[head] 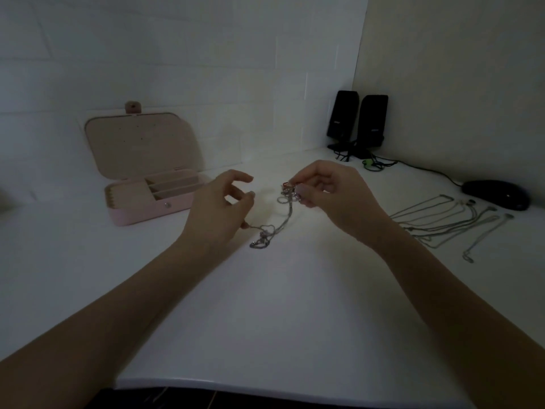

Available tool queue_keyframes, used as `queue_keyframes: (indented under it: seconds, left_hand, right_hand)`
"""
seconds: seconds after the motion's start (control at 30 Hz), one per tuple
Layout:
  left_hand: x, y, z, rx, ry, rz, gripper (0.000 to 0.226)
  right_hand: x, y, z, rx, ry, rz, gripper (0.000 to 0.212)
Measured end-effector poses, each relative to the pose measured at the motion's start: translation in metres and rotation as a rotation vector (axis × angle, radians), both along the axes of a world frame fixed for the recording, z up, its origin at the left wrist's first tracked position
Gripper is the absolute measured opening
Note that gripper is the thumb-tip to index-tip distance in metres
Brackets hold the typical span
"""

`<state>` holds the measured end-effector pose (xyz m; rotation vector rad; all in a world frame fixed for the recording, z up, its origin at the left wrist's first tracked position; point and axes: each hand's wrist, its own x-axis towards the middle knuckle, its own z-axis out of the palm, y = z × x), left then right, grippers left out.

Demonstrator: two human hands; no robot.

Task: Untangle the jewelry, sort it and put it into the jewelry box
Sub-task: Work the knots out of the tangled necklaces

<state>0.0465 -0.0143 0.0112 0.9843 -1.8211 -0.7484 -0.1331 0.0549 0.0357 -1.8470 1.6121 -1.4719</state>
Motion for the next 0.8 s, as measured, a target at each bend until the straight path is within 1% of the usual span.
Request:
queue_keyframes:
  seconds: [0.03,0.07,0.17,0.23,0.3,0.37,0.53,0.73,0.8]
  left_hand:
    - [-0.002,0.002,-0.001,-0.033,-0.014,-0.01,0.011]
    - [-0.004,0.004,-0.002,-0.017,0.002,-0.045,0.01]
    - [-0.012,0.011,-0.002,0.251,0.137,-0.283,0.012]
    - [-0.016,0.014,-0.003,0.368,0.183,-0.408,0.013]
    - [-0.016,0.015,-0.005,0.468,0.267,-0.496,0.007]
    - [-0.015,0.015,-0.004,0.553,0.322,-0.522,0.004]
    - [-0.017,0.017,-0.003,0.594,0.313,-0.537,0.008]
    - [-0.019,0.019,-0.001,0.591,0.235,-0.523,0.011]
    - [-0.019,0.019,0.0,0.579,0.229,-0.521,0.016]
  right_hand:
    - [0.001,0.0,0.0,0.005,-0.008,0.016,0.013]
    - [0.003,0.0,0.0,0.015,-0.023,0.039,0.015]
    - [0.009,0.001,0.0,0.062,-0.073,0.119,0.019]
    - [0.012,0.002,0.0,0.087,-0.101,0.164,0.02]
    - [0.012,0.003,0.001,0.105,-0.15,0.193,0.024]
    - [0.01,0.004,0.002,0.113,-0.155,0.184,0.03]
    - [0.008,0.004,0.003,0.093,-0.06,0.128,0.036]
    - [0.01,0.006,0.004,0.042,-0.063,0.11,0.033]
    - [0.01,0.007,0.005,0.027,-0.08,0.107,0.031]
